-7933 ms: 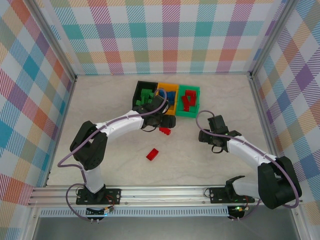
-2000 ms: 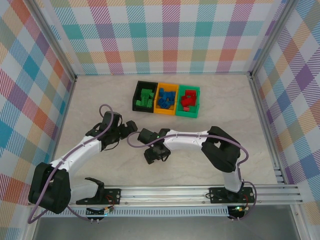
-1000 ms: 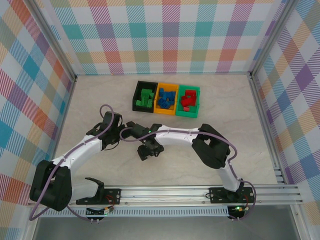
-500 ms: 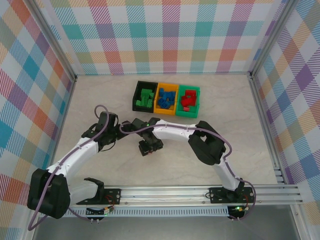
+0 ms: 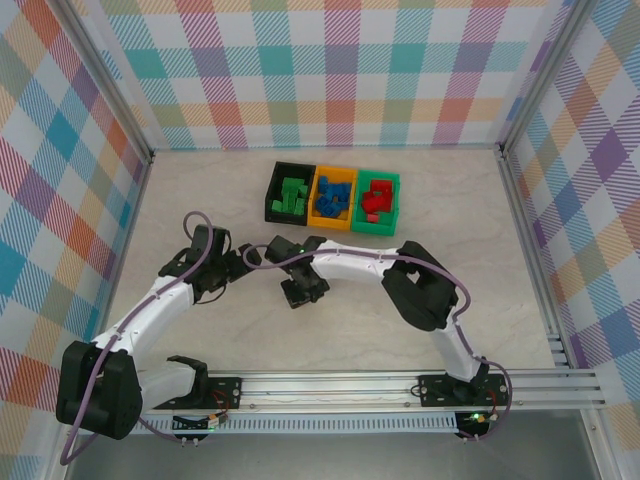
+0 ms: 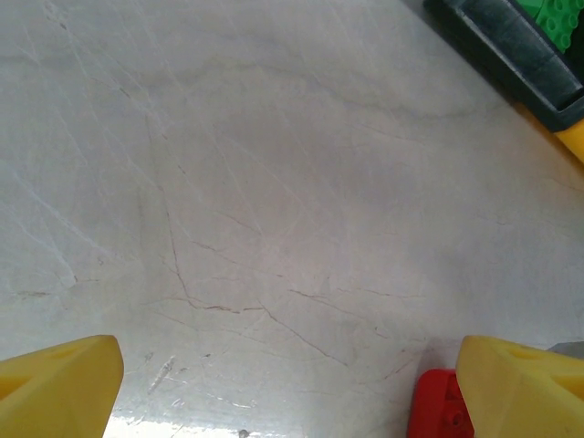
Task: Sort the legos into containers by color
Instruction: Pick up the lego from the bottom-center of the table, then place the lego in the container.
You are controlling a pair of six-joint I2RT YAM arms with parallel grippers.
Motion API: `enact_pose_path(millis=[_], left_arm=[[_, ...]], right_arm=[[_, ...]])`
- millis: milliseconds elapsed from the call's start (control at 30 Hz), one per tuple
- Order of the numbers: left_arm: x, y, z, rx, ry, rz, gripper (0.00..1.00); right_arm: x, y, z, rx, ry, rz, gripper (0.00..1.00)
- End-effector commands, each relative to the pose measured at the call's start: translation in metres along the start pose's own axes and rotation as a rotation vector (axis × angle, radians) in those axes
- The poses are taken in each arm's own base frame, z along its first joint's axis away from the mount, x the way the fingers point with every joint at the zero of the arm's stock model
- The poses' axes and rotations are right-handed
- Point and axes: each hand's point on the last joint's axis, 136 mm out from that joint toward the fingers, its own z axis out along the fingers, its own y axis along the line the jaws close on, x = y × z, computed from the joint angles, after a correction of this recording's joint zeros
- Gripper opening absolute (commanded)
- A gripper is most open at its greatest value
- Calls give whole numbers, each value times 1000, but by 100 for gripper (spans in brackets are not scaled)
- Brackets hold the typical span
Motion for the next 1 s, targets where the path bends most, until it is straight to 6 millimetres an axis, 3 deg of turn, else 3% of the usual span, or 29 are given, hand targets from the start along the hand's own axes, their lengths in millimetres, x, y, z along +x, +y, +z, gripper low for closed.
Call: enact_pose_path(millis=[0, 367, 467, 600, 767, 967], left_arm=[[2, 3, -2, 9, 4, -8, 94], [2, 1, -1, 21, 7, -12, 94], [4, 1, 1, 26, 13, -13, 94], [5, 1, 1, 29, 15, -14, 94], [6, 1, 0, 30, 15, -13, 94], [7, 0, -1, 39, 17, -13, 94]], right_arm=[[-30, -19, -6, 51, -140, 8, 35], [-37, -23, -57, -3, -247, 53, 35], [-42, -35, -74, -10, -282, 82, 35], [-54, -66, -100, -8, -339, 134, 35], [-73, -125, -123, 27, -393, 222, 35], [-92, -195, -136, 47, -431, 341, 36]])
